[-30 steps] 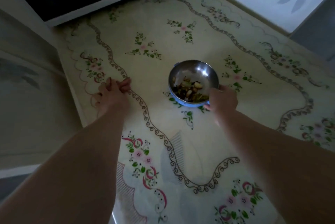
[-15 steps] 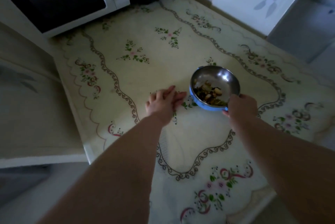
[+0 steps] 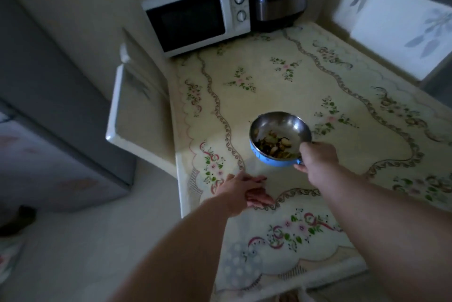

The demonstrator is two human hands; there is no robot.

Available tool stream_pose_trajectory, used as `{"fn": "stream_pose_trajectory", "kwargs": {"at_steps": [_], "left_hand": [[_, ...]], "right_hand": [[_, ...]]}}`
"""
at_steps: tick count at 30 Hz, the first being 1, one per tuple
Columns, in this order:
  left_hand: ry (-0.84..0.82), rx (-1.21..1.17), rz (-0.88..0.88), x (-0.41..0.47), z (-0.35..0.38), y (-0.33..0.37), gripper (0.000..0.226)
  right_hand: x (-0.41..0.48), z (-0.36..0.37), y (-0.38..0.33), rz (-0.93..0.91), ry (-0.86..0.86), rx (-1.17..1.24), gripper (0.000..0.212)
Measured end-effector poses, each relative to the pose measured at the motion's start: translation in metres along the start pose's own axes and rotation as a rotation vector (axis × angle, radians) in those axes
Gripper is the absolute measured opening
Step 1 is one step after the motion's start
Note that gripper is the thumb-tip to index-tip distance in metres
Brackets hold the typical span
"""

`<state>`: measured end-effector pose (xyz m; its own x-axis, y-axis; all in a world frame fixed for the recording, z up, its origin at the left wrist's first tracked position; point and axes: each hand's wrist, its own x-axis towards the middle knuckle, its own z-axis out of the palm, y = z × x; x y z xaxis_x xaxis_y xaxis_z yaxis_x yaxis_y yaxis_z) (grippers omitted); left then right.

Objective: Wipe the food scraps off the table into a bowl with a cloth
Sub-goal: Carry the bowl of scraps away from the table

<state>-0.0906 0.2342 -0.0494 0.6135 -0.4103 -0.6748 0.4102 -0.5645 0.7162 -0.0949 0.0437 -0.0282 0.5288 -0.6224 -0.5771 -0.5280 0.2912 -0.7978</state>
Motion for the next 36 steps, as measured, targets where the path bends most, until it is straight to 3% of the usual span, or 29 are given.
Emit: {"fn": "stream_pose_trajectory", "kwargs": {"at_steps": [2,5,6,8,10,13,14,17,22,30,36], "left_hand": [[-0.06,0.009,0.026,-0.006,-0.001,-0.016,0.034],[-0.023,-0.253,-0.062,-0.021,-0.003,-0.043,0.014],[-0.019,-0.201,-0.064,-0.03,-0.005,-0.042,0.009],[0.017,-0.101,-0.116,-0.047,-0.016,-0.044,0.022],[0.261,0.091,0.012,-0.063,-0.041,-0.052,0.034],[0.708,0.057,0.037,-0.088,-0.088,-0.059,0.025],[0.774,-0.008,-0.001,-0.097,-0.1,-0.061,0.026],[0.719,-0.167,-0.11,-0.141,-0.126,-0.062,0.035],[0.613,-0.098,-0.15,-0.215,-0.148,-0.104,0.054],[0.734,0.004,-0.288,-0.326,-0.199,-0.234,0.033],[0.832,0.005,-0.479,-0.398,-0.238,-0.333,0.029]], "right_hand": [[-0.015,0.008,0.002,-0.007,-0.075,-0.051,0.019],[-0.039,0.019,0.009,-0.014,-0.165,-0.133,0.01],[-0.046,0.023,0.011,-0.019,-0.187,-0.16,0.012],[-0.06,0.032,0.017,-0.052,-0.222,-0.211,0.019],[-0.078,0.042,0.02,-0.097,-0.246,-0.264,0.021],[-0.106,0.058,0.03,-0.138,-0.239,-0.289,0.017],[-0.118,0.063,0.033,-0.146,-0.239,-0.301,0.018],[-0.153,0.083,0.046,-0.192,-0.292,-0.358,0.027],[-0.227,0.119,0.07,-0.189,-0.435,-0.402,0.024],[-0.354,0.215,0.139,-0.271,-0.662,-0.564,0.014],[-0.434,0.297,0.204,-0.311,-0.857,-0.697,0.012]]}}
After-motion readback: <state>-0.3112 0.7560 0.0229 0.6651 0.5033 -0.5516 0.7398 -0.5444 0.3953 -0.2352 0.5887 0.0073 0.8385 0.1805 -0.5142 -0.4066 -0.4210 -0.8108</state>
